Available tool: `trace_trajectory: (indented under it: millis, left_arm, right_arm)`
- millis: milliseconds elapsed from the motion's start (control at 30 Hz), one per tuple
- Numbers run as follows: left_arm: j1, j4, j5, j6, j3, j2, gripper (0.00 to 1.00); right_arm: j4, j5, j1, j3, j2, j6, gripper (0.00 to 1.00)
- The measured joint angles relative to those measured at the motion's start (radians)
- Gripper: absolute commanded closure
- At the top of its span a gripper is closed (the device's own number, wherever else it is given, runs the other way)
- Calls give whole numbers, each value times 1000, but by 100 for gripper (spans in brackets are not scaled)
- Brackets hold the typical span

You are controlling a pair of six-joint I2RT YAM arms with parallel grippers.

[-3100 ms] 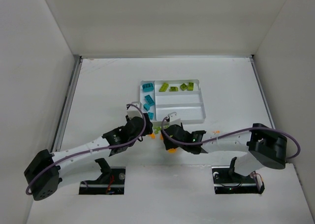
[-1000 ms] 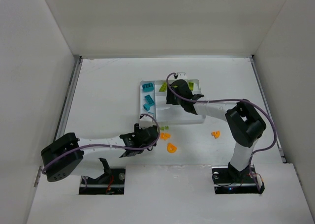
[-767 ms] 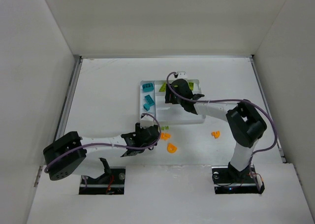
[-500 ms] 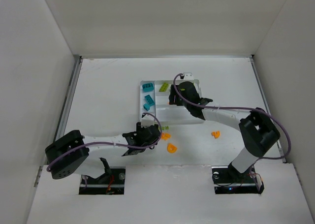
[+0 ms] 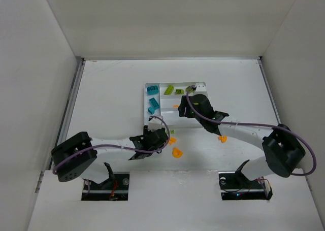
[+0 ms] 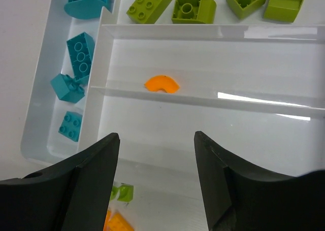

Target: Sort the legos into containers by color

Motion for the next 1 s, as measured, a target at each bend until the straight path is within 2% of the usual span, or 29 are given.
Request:
trace_trajectory:
  millis: [133,300,367,433,533,1000]
  left_arm:
    - [-1,-1,-3,1,1,2,65]
    - [-15,-18,-5,0,1,-4,67]
    - [-19,-38,-5,0,1,-17,64]
    - [-20,-58,-3,-2,1,-40,55]
    - [-21,-78,0,-14,1,-75,48]
    - [-73,-127,28,-62,20,-49,49]
  right_arm:
    - [2,6,3,-57,-53,14,35]
    - [-7,13,43,-145,-143,31,33]
    - [-22,13,70,-172,-180,41,31]
    - [-39,13,99,-192,-216,48,30]
    - [-66,19,142,-214,-267,55,30]
    - [-94,57,231,-242,-296,89,29]
